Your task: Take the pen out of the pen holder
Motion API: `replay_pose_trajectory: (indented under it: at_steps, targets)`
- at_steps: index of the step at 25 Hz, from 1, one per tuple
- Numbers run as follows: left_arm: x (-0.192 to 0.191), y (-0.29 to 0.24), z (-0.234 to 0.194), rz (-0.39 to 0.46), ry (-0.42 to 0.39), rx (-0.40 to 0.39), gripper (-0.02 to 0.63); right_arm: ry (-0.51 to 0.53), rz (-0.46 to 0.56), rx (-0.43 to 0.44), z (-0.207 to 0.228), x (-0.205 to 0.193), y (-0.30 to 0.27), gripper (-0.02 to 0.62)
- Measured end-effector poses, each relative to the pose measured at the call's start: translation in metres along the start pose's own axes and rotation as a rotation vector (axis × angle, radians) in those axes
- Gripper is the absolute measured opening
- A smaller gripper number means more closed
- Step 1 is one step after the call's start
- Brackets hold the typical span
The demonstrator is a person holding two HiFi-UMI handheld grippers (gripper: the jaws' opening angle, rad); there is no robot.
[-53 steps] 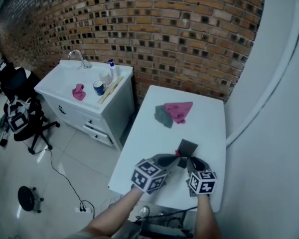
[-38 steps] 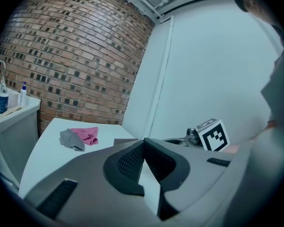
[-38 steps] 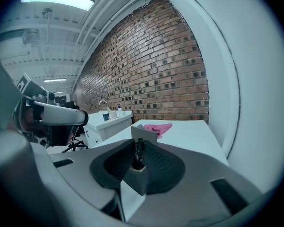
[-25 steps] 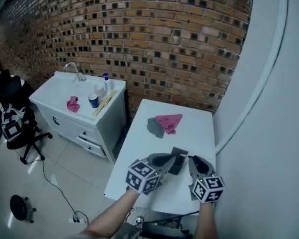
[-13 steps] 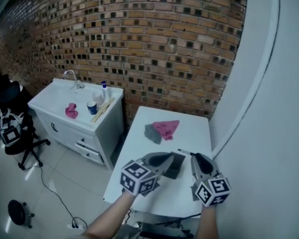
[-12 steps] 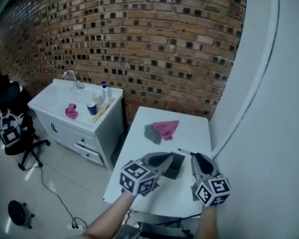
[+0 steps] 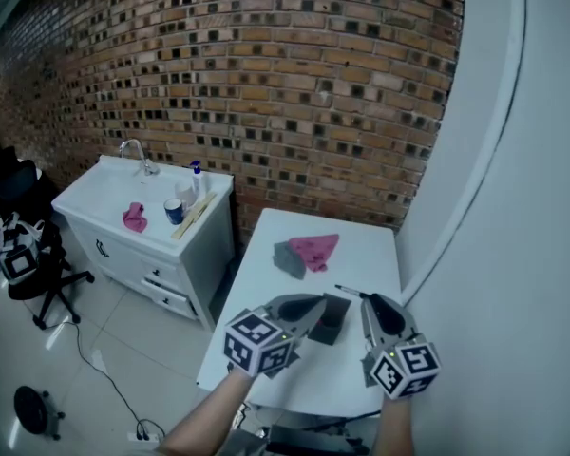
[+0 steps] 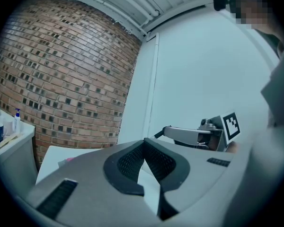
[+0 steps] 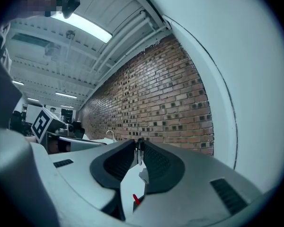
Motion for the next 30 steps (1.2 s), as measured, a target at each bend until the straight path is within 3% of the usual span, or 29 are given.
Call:
replay_pose_trajectory:
  at_steps: [30]
  targets:
    - [0.0047, 0.0005, 0.0096, 0.013, -0.002, -0.011, 0.008, 0.016, 0.018, 0.001, -0.0002, 0.0070, 0.0049, 0.066]
Point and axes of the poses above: the fingertips, and each gripper's own axes: y backward along the fingers, z to its right, x out of its top, the point moved 9 cm from there along y, backward along the fingers, and after that the axes turned 12 degrees about y, right-handed, at the moved point
